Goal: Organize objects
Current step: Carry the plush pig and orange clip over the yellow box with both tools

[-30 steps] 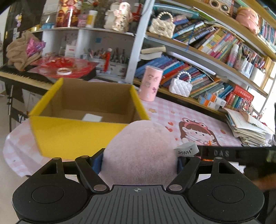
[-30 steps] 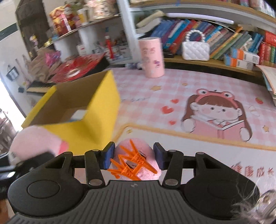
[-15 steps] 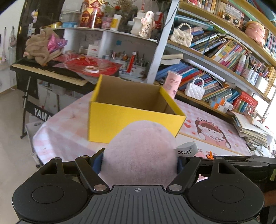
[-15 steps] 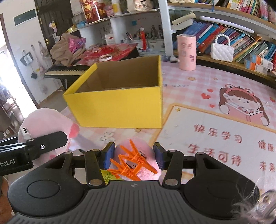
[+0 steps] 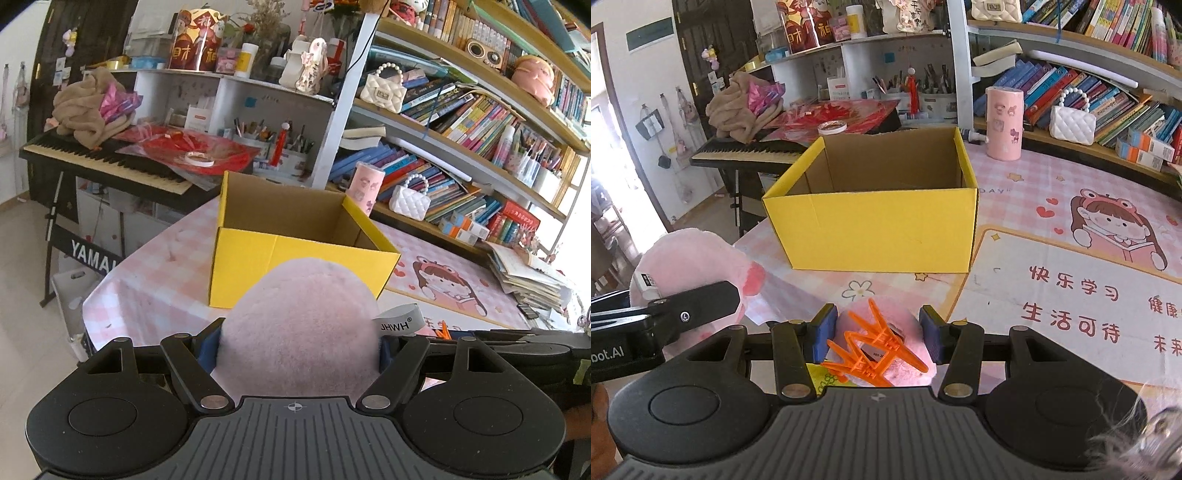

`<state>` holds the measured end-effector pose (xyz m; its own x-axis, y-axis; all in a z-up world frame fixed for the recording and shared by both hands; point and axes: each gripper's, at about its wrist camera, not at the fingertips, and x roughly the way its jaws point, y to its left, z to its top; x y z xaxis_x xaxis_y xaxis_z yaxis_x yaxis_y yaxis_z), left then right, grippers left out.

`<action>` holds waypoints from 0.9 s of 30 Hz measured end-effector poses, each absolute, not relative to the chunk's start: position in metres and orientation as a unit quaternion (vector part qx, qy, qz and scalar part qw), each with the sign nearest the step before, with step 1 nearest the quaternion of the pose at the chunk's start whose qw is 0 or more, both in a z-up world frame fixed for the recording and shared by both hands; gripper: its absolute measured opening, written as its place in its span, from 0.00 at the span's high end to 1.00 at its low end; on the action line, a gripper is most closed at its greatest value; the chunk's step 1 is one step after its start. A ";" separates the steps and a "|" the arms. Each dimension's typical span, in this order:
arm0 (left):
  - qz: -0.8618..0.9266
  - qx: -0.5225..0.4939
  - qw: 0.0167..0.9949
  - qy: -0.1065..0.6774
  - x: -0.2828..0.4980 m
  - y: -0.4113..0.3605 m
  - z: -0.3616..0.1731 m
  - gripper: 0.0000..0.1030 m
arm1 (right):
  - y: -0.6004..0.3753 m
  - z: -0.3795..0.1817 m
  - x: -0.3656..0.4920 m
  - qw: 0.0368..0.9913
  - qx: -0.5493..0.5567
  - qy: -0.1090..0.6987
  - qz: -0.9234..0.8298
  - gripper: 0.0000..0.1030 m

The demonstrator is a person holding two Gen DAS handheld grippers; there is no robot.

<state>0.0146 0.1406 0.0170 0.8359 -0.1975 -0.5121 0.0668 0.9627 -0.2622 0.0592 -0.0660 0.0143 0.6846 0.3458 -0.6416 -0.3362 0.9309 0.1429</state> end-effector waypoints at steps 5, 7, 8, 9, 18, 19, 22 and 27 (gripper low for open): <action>-0.076 -0.114 0.953 0.271 0.017 0.141 0.019 0.25 | -0.063 0.018 0.061 0.920 0.001 0.348 0.182 0.55; -0.078 -0.113 0.954 0.267 0.020 0.142 0.021 0.25 | -0.061 0.020 0.063 0.921 -0.004 0.345 0.181 0.55; -0.080 -0.113 0.954 0.265 0.022 0.142 0.022 0.25 | -0.061 0.022 0.065 0.922 -0.007 0.343 0.182 0.55; -0.081 -0.112 0.955 0.263 0.024 0.141 0.023 0.25 | -0.060 0.024 0.067 0.922 -0.010 0.341 0.181 0.55; -0.082 -0.112 0.962 0.235 0.059 0.136 0.040 0.25 | -0.063 0.050 0.101 0.934 -0.024 0.307 0.180 0.55; -0.080 -0.112 0.963 0.231 0.065 0.135 0.043 0.25 | -0.063 0.052 0.106 0.935 -0.025 0.303 0.181 0.55; -0.072 -0.109 0.967 0.217 0.082 0.132 0.051 0.25 | -0.063 0.060 0.126 0.939 -0.028 0.289 0.184 0.55; -0.052 -0.102 0.972 0.204 0.117 0.126 0.059 0.25 | -0.062 0.068 0.166 0.942 -0.037 0.272 0.193 0.55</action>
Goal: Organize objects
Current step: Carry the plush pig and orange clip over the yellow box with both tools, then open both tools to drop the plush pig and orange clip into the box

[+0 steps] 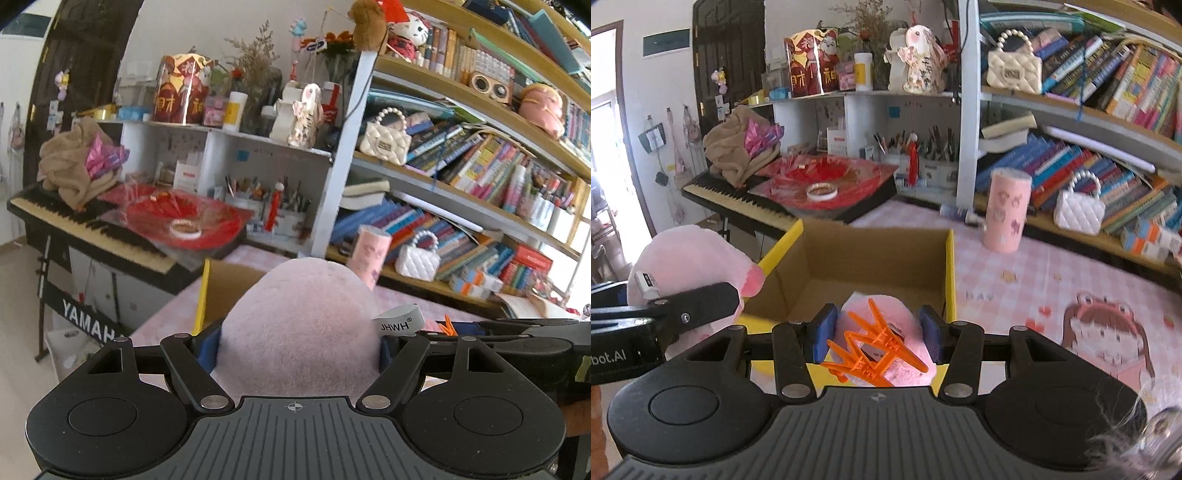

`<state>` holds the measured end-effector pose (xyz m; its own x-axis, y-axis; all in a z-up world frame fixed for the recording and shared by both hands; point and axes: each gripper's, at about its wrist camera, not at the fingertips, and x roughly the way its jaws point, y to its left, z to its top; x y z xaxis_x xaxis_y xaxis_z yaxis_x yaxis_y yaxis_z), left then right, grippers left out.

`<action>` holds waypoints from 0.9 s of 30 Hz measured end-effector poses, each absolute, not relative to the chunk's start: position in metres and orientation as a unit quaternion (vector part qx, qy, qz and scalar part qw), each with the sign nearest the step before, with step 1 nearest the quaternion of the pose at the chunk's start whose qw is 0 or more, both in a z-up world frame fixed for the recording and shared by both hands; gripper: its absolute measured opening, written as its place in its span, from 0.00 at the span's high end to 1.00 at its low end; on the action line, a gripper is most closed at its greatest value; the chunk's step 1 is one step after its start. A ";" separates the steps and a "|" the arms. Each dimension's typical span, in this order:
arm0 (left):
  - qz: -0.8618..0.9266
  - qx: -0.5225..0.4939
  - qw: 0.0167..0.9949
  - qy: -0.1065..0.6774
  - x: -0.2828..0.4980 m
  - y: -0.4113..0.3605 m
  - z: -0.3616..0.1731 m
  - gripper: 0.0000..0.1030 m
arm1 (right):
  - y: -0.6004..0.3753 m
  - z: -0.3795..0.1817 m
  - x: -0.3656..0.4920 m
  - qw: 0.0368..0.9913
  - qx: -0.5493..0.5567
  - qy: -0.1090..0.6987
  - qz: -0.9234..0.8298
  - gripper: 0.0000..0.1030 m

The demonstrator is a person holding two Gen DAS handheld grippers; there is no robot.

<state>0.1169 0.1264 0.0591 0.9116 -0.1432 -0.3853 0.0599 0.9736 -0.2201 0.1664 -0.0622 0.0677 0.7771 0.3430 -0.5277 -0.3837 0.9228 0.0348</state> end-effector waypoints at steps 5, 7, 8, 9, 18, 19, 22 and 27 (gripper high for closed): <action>-0.028 -0.097 0.972 0.213 0.155 0.118 0.054 0.25 | -0.056 0.062 0.212 0.937 -0.058 0.273 0.212 0.55; -0.019 -0.101 0.969 0.224 0.171 0.114 0.048 0.25 | -0.052 0.054 0.231 0.932 -0.070 0.278 0.221 0.55; -0.014 -0.104 0.967 0.231 0.180 0.113 0.045 0.25 | -0.050 0.049 0.240 0.930 -0.077 0.281 0.225 0.55; -0.008 -0.107 0.965 0.238 0.188 0.111 0.042 0.25 | -0.047 0.043 0.250 0.925 -0.089 0.287 0.232 0.55; 0.022 -0.104 0.943 0.314 0.245 0.105 0.014 0.23 | -0.028 -0.002 0.301 0.879 -0.169 0.332 0.296 0.55; 0.024 -0.103 0.941 0.320 0.249 0.105 0.011 0.23 | -0.027 -0.005 0.302 0.876 -0.178 0.331 0.303 0.54; 0.030 -0.099 0.936 0.337 0.260 0.102 0.005 0.21 | -0.022 -0.006 0.303 0.867 -0.205 0.318 0.323 0.54; 0.035 -0.096 0.923 0.370 0.276 0.097 -0.006 0.18 | -0.016 -0.008 0.302 0.854 -0.248 0.300 0.346 0.53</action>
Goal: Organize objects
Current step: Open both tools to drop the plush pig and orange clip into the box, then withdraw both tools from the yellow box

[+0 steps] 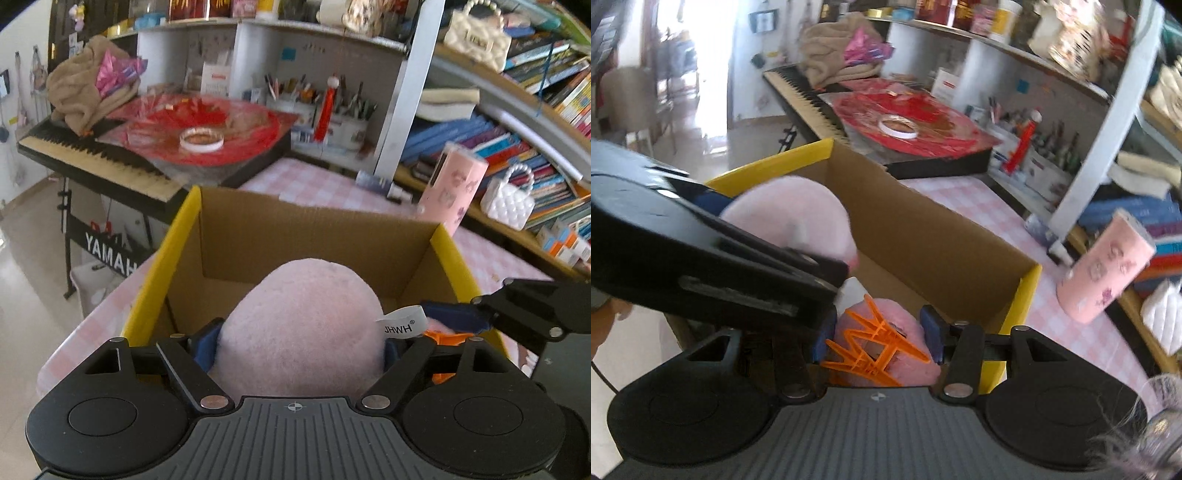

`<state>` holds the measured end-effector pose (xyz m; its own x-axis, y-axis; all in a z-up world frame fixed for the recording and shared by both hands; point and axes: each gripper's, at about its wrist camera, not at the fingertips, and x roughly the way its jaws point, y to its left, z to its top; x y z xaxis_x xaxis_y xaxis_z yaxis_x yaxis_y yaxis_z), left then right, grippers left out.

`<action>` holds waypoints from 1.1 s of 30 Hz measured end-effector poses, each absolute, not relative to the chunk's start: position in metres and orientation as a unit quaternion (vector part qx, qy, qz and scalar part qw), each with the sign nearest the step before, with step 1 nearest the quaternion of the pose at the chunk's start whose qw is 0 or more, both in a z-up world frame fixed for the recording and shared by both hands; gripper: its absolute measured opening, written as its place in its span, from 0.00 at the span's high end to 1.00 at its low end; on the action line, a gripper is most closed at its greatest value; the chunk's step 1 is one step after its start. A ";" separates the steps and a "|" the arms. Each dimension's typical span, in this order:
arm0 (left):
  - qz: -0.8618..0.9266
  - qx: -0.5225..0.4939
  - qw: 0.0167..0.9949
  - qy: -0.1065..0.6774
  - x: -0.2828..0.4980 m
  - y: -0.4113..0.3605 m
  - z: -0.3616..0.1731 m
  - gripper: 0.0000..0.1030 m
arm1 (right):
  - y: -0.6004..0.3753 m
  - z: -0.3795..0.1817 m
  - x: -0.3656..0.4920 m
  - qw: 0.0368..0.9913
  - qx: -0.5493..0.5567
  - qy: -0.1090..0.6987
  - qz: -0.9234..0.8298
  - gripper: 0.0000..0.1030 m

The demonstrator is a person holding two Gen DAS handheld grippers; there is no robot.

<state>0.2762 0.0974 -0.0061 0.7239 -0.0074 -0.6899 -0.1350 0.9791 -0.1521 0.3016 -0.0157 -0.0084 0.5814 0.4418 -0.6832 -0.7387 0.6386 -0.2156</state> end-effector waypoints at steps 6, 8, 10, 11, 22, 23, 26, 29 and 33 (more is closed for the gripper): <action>0.044 -0.077 0.924 0.373 0.280 0.090 -0.011 0.17 | -0.017 -0.015 0.306 0.846 -0.259 0.303 0.355 0.48; 0.043 -0.068 0.931 0.355 0.277 0.087 -0.006 0.16 | -0.019 -0.017 0.310 0.844 -0.248 0.318 0.354 0.48; 0.040 -0.064 0.939 0.336 0.274 0.085 0.001 0.13 | -0.021 -0.017 0.312 0.845 -0.238 0.325 0.353 0.46; 0.039 -0.064 0.942 0.326 0.271 0.083 0.005 0.11 | -0.021 -0.017 0.311 0.846 -0.237 0.325 0.351 0.44; 0.022 -0.071 0.966 0.247 0.220 0.078 0.048 0.08 | -0.050 0.020 0.284 0.894 -0.157 0.288 0.305 0.29; 0.020 -0.074 0.967 0.242 0.214 0.078 0.051 0.08 | -0.055 0.025 0.278 0.899 -0.149 0.283 0.298 0.29; 0.011 -0.086 0.971 0.224 0.193 0.079 0.059 0.07 | -0.069 0.038 0.259 0.917 -0.127 0.267 0.269 0.28; 0.002 -0.088 0.974 0.210 0.173 0.079 0.066 0.06 | -0.084 0.048 0.235 0.934 -0.110 0.250 0.232 0.23; -0.013 -0.085 0.976 0.201 0.149 0.079 0.069 0.06 | -0.100 0.053 0.200 0.951 -0.103 0.232 0.176 0.22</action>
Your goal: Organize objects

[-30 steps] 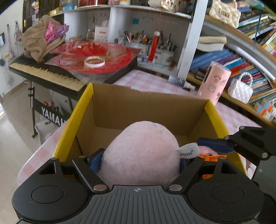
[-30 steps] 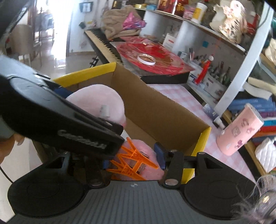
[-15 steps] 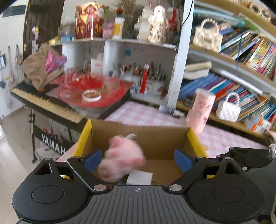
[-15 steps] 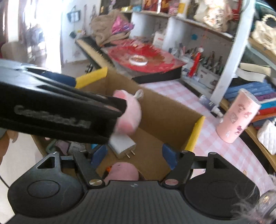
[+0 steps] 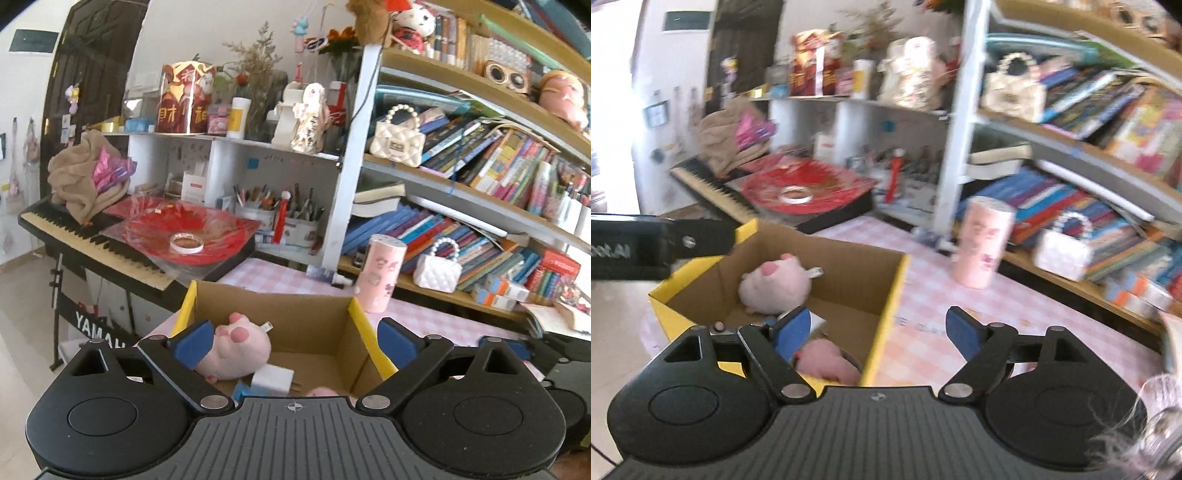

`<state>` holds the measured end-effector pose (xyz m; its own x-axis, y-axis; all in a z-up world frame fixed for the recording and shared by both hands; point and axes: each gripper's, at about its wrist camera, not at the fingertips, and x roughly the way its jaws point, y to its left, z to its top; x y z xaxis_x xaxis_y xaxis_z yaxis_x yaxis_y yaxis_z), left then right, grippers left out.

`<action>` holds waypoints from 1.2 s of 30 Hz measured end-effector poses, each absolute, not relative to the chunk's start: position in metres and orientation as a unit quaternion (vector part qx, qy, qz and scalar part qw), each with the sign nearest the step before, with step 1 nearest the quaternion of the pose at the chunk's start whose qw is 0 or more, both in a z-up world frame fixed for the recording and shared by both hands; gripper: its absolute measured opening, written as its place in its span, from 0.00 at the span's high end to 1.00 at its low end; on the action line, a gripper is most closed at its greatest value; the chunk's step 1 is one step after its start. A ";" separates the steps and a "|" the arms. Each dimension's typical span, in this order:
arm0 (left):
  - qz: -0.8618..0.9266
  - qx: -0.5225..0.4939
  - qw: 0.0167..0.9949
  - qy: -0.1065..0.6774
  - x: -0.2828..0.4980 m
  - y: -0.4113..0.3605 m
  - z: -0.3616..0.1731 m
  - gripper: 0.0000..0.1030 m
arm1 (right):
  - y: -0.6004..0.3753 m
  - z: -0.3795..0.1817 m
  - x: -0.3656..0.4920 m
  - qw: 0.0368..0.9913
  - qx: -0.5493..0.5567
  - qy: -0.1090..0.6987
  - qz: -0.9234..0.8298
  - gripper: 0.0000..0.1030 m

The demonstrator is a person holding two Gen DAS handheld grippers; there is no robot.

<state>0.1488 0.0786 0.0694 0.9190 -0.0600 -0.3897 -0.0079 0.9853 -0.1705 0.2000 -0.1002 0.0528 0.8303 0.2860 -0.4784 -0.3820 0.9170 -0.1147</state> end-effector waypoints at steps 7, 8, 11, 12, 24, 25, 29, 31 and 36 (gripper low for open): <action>-0.055 -0.067 0.970 0.225 0.111 0.063 0.054 0.05 | -0.129 0.043 0.142 0.963 -0.065 0.251 0.077 0.18; -0.056 -0.062 0.969 0.232 0.105 0.060 0.050 0.04 | -0.133 0.040 0.133 0.963 -0.061 0.255 0.063 0.17; -0.063 -0.045 0.964 0.253 0.087 0.051 0.034 0.04 | -0.144 0.030 0.105 0.962 -0.050 0.266 0.018 0.14; -0.066 -0.041 0.963 0.259 0.082 0.049 0.030 0.04 | -0.148 0.026 0.095 0.961 -0.044 0.272 0.003 0.13; -0.106 0.012 0.948 0.300 0.044 0.012 0.003 0.04 | -0.175 -0.007 0.017 0.942 0.001 0.311 -0.126 0.00; -0.113 0.019 0.947 0.300 0.042 0.008 0.003 0.04 | -0.177 -0.008 0.014 0.941 0.002 0.313 -0.131 0.00; -0.132 0.040 0.944 0.301 0.037 -0.007 0.003 0.04 | -0.184 -0.008 0.003 0.937 0.012 0.317 -0.147 0.00; -0.135 0.048 0.942 0.305 0.037 -0.012 0.001 0.04 | -0.188 -0.008 0.000 0.936 0.016 0.316 -0.153 0.00; -0.124 0.060 0.939 0.314 0.039 -0.023 -0.001 0.01 | -0.195 -0.007 -0.005 0.934 0.019 0.318 -0.163 0.00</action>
<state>0.0392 -0.0227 -0.0013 0.7716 -0.1958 -0.6052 0.2708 0.9620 0.0340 -0.0045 -0.1947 -0.0074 0.7441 -0.2920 -0.6008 0.3160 0.9463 -0.0685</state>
